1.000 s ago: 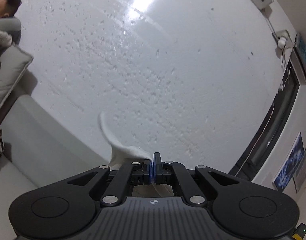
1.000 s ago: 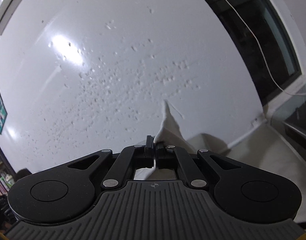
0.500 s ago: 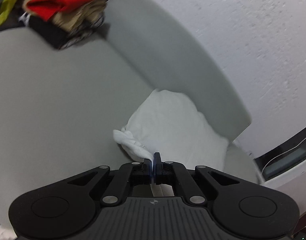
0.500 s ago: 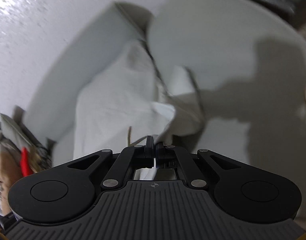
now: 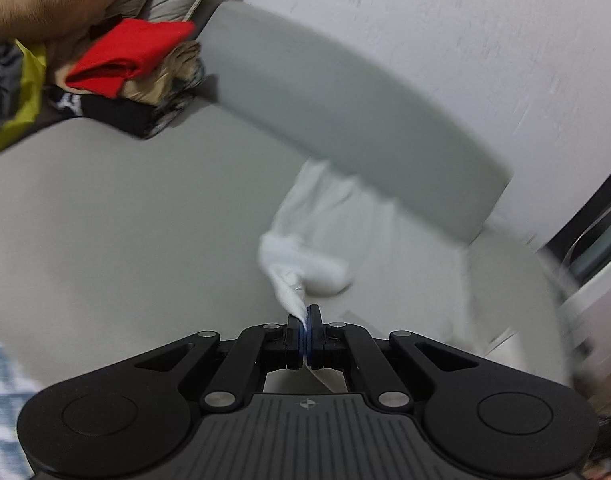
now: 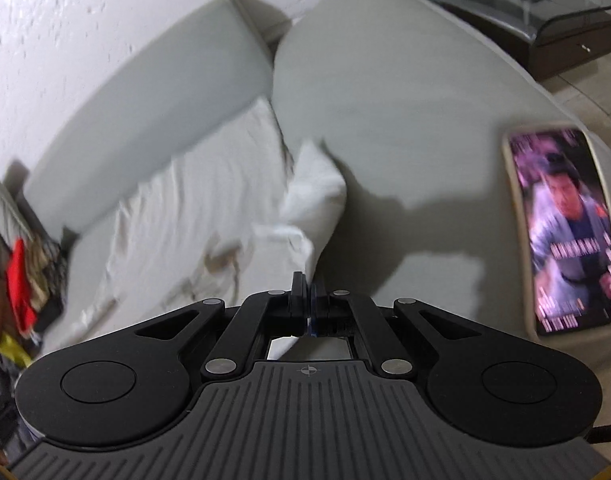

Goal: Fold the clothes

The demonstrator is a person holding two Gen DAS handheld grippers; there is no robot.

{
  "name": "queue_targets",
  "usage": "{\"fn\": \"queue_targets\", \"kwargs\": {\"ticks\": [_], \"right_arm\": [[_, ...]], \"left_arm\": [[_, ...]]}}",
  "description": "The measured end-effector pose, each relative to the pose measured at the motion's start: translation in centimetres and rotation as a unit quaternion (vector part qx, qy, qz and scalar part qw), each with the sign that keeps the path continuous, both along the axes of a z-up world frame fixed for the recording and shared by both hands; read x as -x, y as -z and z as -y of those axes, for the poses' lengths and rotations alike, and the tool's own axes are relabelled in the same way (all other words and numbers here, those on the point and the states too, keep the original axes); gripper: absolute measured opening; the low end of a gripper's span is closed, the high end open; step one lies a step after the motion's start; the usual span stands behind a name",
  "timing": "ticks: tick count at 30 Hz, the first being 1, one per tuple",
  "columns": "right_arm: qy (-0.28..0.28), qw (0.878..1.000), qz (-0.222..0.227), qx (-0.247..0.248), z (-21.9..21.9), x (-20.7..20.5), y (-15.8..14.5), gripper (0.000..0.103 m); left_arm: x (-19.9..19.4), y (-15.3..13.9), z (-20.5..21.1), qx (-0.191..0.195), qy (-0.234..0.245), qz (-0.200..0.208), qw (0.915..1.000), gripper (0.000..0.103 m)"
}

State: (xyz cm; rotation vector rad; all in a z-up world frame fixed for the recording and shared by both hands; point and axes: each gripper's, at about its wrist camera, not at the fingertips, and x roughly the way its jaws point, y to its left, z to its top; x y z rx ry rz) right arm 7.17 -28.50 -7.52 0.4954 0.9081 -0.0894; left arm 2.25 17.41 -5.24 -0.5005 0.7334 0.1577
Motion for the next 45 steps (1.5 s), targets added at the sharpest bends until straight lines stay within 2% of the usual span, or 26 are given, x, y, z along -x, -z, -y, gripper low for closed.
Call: {"fn": "queue_targets", "kwargs": {"ticks": [3,5,7,8,9,12,14,17,19,20,23,24,25,27,30,33,35,37,38,41,43,44,45], "right_arm": [[-0.002,0.999,-0.029,0.021,-0.3,1.2,1.8,0.000],[-0.003,0.999,-0.044,0.029,-0.1,1.9,2.8,0.000],[-0.015,0.997,-0.060,0.041,-0.1,2.1,3.3,0.003],[-0.019,0.997,-0.065,0.045,0.1,2.3,3.3,0.009],[-0.022,0.996,-0.071,0.049,0.2,2.4,3.3,0.020],[-0.039,0.996,-0.056,0.062,-0.1,3.6,1.9,0.042],[-0.062,0.995,-0.041,0.072,-0.9,3.8,1.3,0.042],[-0.111,0.992,-0.025,0.063,-2.7,2.4,1.4,0.040],[-0.157,0.986,-0.011,0.062,-4.7,1.0,1.8,0.019],[-0.183,0.981,-0.009,0.067,-5.8,0.1,2.2,0.014],[-0.208,0.972,-0.033,0.107,-8.7,-1.6,3.6,0.015],[-0.206,0.971,-0.044,0.115,-8.9,-1.5,4.1,0.022],[-0.205,0.971,-0.051,0.114,-8.8,-1.2,4.5,0.024],[-0.204,0.970,-0.068,0.111,-8.5,-0.4,5.0,0.024],[-0.206,0.968,-0.115,0.089,-7.7,1.1,5.4,0.024],[-0.200,0.965,-0.152,0.067,-7.1,2.3,5.6,0.024],[-0.191,0.973,-0.122,0.054,-6.4,2.5,4.3,0.030],[-0.181,0.979,-0.078,0.051,-5.7,2.6,2.6,0.051],[-0.176,0.981,-0.052,0.062,-5.5,2.4,1.6,0.053],[-0.166,0.982,0.007,0.092,-4.8,0.9,0.3,0.052],[-0.158,0.981,0.032,0.105,-4.4,-0.8,0.3,0.043],[-0.156,0.981,0.039,0.112,-4.3,-1.8,0.6,0.043],[-0.159,0.979,0.040,0.118,-4.5,-2.8,1.1,0.042]], "left_arm": [[0.6,1.9,0.8,-0.020,-0.003,-0.042,0.9989,0.000],[1.0,3.0,1.8,-0.048,0.000,-0.071,0.9963,0.000],[0.9,3.7,2.4,-0.065,-0.002,-0.105,0.9924,0.005],[1.3,3.5,2.8,-0.072,-0.005,-0.112,0.9911,0.009],[1.8,2.9,3.2,-0.083,-0.006,-0.108,0.9906,0.016],[3.3,1.3,4.9,-0.119,0.004,-0.088,0.9890,0.030],[3.5,0.4,6.6,-0.130,0.037,-0.068,0.9885,0.032],[2.1,0.8,9.8,-0.094,0.120,-0.059,0.9866,0.035],[0.9,1.7,12.2,-0.081,0.170,-0.057,0.9804,0.035],[0.2,2.3,13.3,-0.085,0.190,-0.055,0.9765,0.035],[-1.3,4.7,15.7,-0.106,0.230,-0.075,0.9644,0.032],[-1.5,5.6,15.9,-0.116,0.235,-0.095,0.9603,0.029],[-1.5,6.4,16.2,-0.125,0.240,-0.112,0.9561,0.030],[-0.1,6.7,16.2,-0.140,0.252,-0.104,0.9518,0.031],[1.3,6.7,15.7,-0.117,0.264,-0.132,0.9484,0.033],[1.7,6.0,15.5,-0.091,0.265,-0.134,0.9504,0.033],[1.7,5.1,15.3,-0.079,0.265,-0.117,0.9539,0.034],[1.0,4.1,14.9,-0.078,0.255,-0.090,0.9596,0.038],[0.6,3.7,14.6,-0.077,0.248,-0.079,0.9624,0.041],[-1.8,4.7,13.7,-0.066,0.226,-0.089,0.9678,0.040],[-2.7,6.3,13.4,-0.054,0.223,-0.115,0.9665,0.037],[-3.1,7.0,13.3,-0.048,0.221,-0.125,0.9660,0.038],[-3.0,7.4,13.3,-0.047,0.222,-0.117,0.9669,0.040]]}}
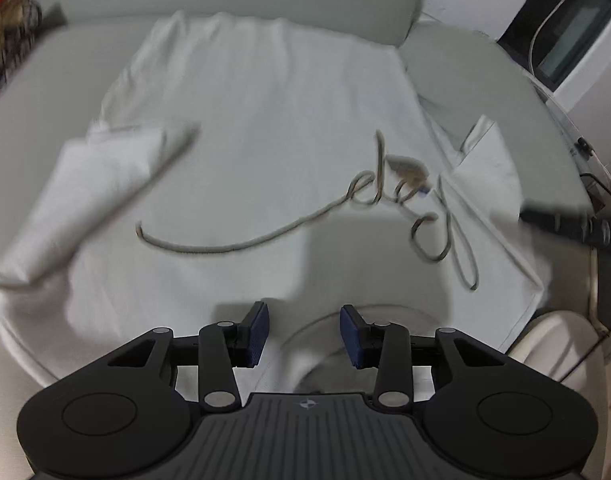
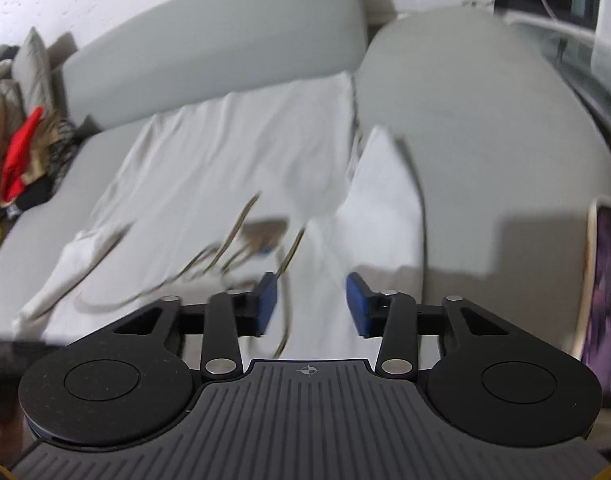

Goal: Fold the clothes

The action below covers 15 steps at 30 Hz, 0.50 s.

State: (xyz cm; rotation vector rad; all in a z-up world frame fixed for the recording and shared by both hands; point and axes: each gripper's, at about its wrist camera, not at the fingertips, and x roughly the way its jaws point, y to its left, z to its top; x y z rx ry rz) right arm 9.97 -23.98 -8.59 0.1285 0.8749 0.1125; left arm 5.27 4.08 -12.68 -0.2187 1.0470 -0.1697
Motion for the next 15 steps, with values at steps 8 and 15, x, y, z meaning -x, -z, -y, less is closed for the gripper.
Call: {"fn": "queue_targets", "kwargs": {"ticks": [8,15], "right_arm": [[-0.056,0.995,-0.035,0.073,-2.6,-7.0,5.0,0.042],[-0.006,0.996,-0.051,0.079,-1.5,-7.6,5.5,0.001]], "left_arm": [[0.6,0.1,-0.3,0.008,0.010,0.016,0.9998,0.041],[0.7,0.0,-0.6,0.016,0.009,0.017,0.9997,0.043]]}}
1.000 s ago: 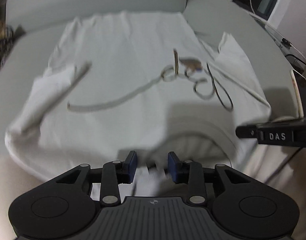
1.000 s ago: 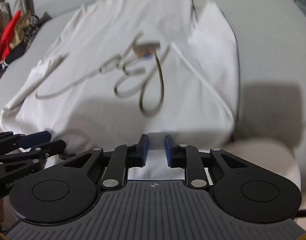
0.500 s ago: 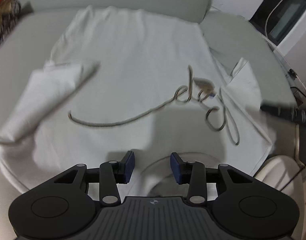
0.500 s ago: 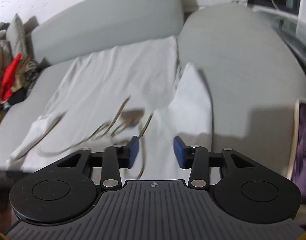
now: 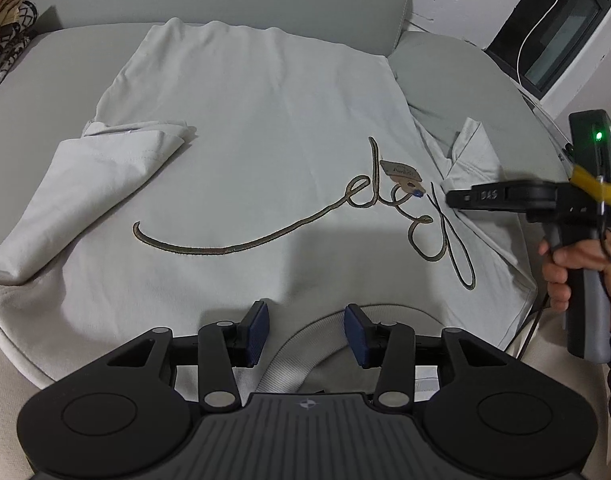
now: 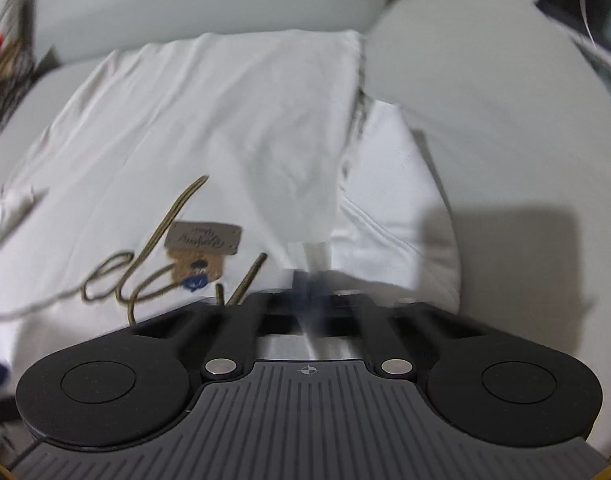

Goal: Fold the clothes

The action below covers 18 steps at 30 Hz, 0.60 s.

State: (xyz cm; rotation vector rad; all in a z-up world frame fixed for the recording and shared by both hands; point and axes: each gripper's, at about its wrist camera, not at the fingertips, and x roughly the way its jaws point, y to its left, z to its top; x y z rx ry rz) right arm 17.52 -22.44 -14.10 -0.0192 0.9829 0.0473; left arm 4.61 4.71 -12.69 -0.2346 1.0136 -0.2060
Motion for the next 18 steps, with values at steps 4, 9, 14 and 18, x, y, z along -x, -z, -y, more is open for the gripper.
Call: {"fn": "queue_targets", "kwargs": {"ticks": [4,9,14,18], "right_arm": [[0.059,0.997,0.043,-0.024,2.3,1.8,-2.6,0.000],[0.187,0.974,0.107,-0.072,8.3,5.5,-5.7,0.000],[0.324,0.932,0.107,-0.121,13.7,9.2,-4.3,0.000],[0.345,0.926,0.121,-0.091,12.9,10.0,-4.6,0.000]], "left_arm": [[0.0,0.0,0.0,-0.001,0.001,0.001,1.0000,0.043],[0.1,0.0,-0.2,0.001,0.008,0.005,1.0000,0.043],[0.3,-0.2,0.0,-0.003,0.010,0.006,0.9999,0.043],[0.5,-0.4,0.1,-0.010,0.010,0.006,0.9999,0.043]]}}
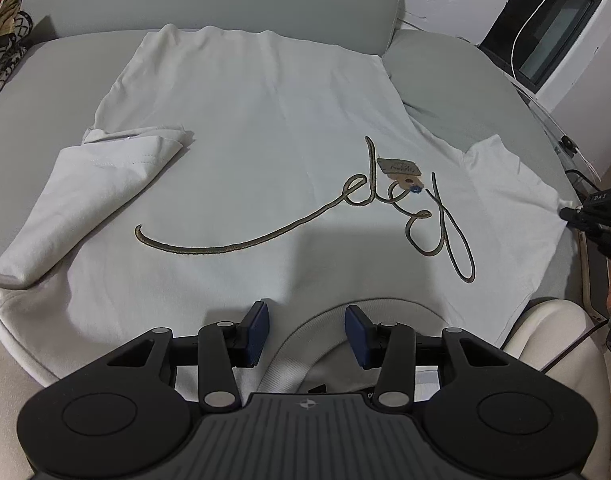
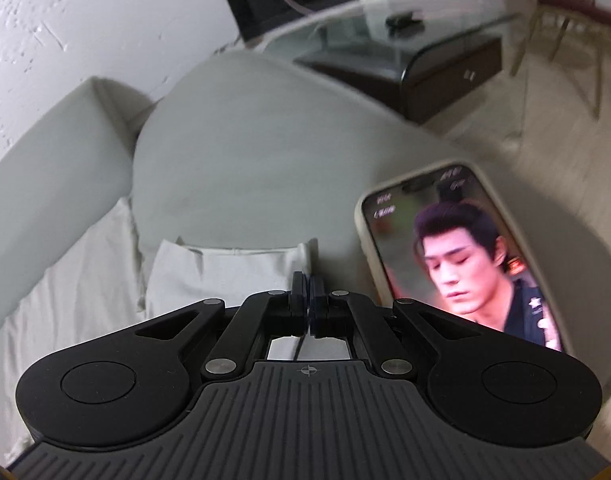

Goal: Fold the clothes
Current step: 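Pull the hem with the right gripper to smooth the T-shirt flat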

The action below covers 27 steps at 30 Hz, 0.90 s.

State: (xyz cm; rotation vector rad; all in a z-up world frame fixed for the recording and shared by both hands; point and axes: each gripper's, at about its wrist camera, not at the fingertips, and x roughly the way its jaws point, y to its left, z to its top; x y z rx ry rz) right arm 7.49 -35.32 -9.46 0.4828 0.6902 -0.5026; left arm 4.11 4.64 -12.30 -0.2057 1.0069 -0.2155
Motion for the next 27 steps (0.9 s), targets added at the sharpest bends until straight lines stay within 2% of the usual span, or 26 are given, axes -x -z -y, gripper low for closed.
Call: {"fn": "queue_targets", "kwargs": {"ticks": [2,3,4,6,9,11,12,13,16,18,21,24,27], "right_arm": [[-0.022,0.999,-0.023,0.009,-1.0,-0.9,0.2,0.008],[-0.033,0.999,-0.025,0.009,-1.3,-1.0,-0.1,0.018],[-0.040,0.999,-0.021,0.010,-1.8,-0.9,-0.5,0.035],[-0.057,0.998,-0.013,0.017,-2.6,-0.9,-1.4,0.057],[-0.120,0.992,-0.017,0.029,-5.7,0.0,-2.6,0.058],[-0.182,0.982,-0.038,0.016,-8.2,0.5,-2.6,0.059],[-0.224,0.973,-0.049,0.001,-9.5,0.8,-2.4,0.057],[-0.266,0.962,-0.057,-0.015,-10.8,1.1,-2.1,0.051],[-0.347,0.935,-0.075,-0.027,-14.2,1.9,-0.7,0.038],[-0.389,0.916,-0.097,-0.028,-16.2,2.2,0.3,0.038],[-0.417,0.893,-0.169,-0.022,-17.4,2.2,2.4,0.038],[-0.422,0.888,-0.180,-0.013,-17.6,2.8,1.7,0.040],[-0.416,0.897,-0.145,-0.044,-16.5,3.1,-0.2,0.055]], "left_arm": [[0.1,0.0,-0.1,0.001,-0.001,0.001,1.0000,0.043],[0.1,0.0,-0.1,0.002,-0.001,0.002,1.0000,0.043],[0.2,0.1,-0.2,0.003,-0.002,0.003,1.0000,0.043],[0.3,0.0,-0.3,0.006,-0.005,0.003,1.0000,0.044],[0.7,-0.6,-0.2,0.005,-0.009,0.001,0.9999,0.044],[1.2,-1.0,-0.2,0.005,-0.010,0.003,0.9999,0.044],[1.6,-1.2,-0.3,0.007,-0.010,0.005,0.9999,0.043],[2.0,-1.3,-0.3,0.009,-0.010,0.005,0.9999,0.043],[3.1,-1.1,0.0,0.007,0.006,-0.005,0.9999,0.041],[3.5,-0.6,0.5,-0.007,0.024,-0.020,0.9995,0.039],[4.2,-0.1,1.0,-0.032,0.047,-0.040,0.9976,0.038],[4.8,-1.1,-0.5,-0.001,0.037,-0.038,0.9986,0.039],[5.0,-3.4,-4.5,0.056,-0.018,0.013,0.9982,0.041]]}}
